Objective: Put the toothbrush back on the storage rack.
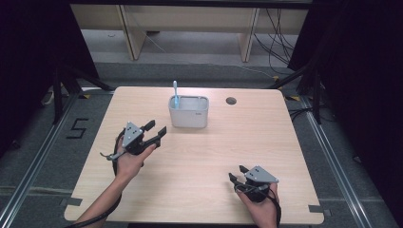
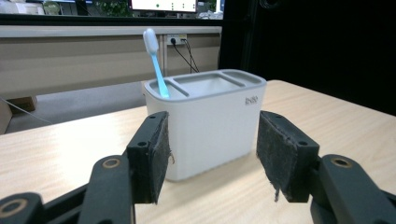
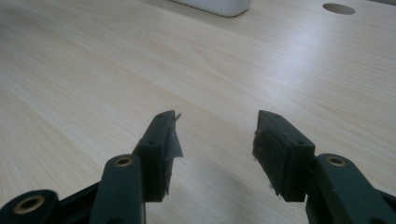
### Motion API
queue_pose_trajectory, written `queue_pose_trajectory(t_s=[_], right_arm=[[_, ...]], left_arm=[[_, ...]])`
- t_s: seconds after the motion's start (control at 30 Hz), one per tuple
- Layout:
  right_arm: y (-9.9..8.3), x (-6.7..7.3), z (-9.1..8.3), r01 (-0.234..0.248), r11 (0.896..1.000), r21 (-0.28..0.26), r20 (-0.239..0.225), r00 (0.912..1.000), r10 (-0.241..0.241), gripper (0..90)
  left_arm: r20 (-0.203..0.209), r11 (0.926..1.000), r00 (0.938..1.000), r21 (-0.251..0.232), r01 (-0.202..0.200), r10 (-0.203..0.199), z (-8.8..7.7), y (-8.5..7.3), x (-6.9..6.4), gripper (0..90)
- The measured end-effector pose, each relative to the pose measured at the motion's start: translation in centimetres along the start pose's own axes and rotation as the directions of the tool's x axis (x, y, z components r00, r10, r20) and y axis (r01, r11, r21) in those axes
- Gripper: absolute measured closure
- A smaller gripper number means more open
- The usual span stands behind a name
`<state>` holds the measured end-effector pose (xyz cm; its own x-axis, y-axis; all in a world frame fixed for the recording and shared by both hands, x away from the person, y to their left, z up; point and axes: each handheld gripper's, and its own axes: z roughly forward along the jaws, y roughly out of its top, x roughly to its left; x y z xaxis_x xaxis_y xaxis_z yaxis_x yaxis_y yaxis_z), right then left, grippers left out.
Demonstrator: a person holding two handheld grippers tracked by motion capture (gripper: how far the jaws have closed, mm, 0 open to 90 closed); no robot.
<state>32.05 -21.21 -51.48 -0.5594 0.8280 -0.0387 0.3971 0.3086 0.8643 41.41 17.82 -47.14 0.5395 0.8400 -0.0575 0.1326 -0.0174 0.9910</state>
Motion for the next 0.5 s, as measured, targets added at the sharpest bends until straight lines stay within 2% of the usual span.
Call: queue_pose_trajectory(t_s=[0.07,0.2,0.23,0.27,0.33,0.37,0.47,0.5], right_arm=[[0.0,0.1,0.0,-0.01,1.0,0.0,0.002,0.9999,0.01,49.0],[0.0,0.0,0.0,-0.003,1.0,-0.003,0.003,1.0,0.003,48.9],[0.0,0.1,0.0,-0.015,1.0,0.001,0.002,0.9999,0.015,48.9],[0.0,0.0,0.0,-0.001,1.0,0.0,-0.001,1.0,0.001,48.9],[0.0,0.0,0.0,-0.003,1.0,0.002,0.0,1.0,0.003,48.9],[0.0,0.0,0.0,-0.003,1.0,0.002,0.002,1.0,0.003,48.9],[0.0,-0.1,0.0,0.007,1.0,-0.005,0.007,1.0,-0.007,48.9],[0.0,0.1,0.0,-0.008,1.0,-0.001,0.005,1.0,0.008,48.9]], left_arm=[[0.01,1.0,1.0,-0.005,-0.002,0.002,-0.4,-0.5,-0.2,43.6],[0.01,0.9997,0.9998,0.017,-0.017,0.017,-1.4,-1.4,-0.6,43.5],[0.011,0.9997,0.9998,0.021,-0.016,0.016,-1.6,-1.7,-0.7,43.5],[0.012,0.9997,0.9999,0.023,-0.01,0.009,-1.9,-1.9,-0.8,43.5],[0.025,0.9999,0.9997,0.014,-0.003,0.002,-2.3,-2.4,-1.0,43.4],[0.02,0.9993,0.9998,0.035,-0.01,0.01,-2.7,-2.5,-1.1,43.4],[0.028,0.9988,0.9995,0.048,-0.012,0.01,-3.4,-3.3,-1.3,43.3],[0.027,0.9985,0.9996,0.052,-0.014,0.013,-3.6,-3.6,-1.3,43.2]])
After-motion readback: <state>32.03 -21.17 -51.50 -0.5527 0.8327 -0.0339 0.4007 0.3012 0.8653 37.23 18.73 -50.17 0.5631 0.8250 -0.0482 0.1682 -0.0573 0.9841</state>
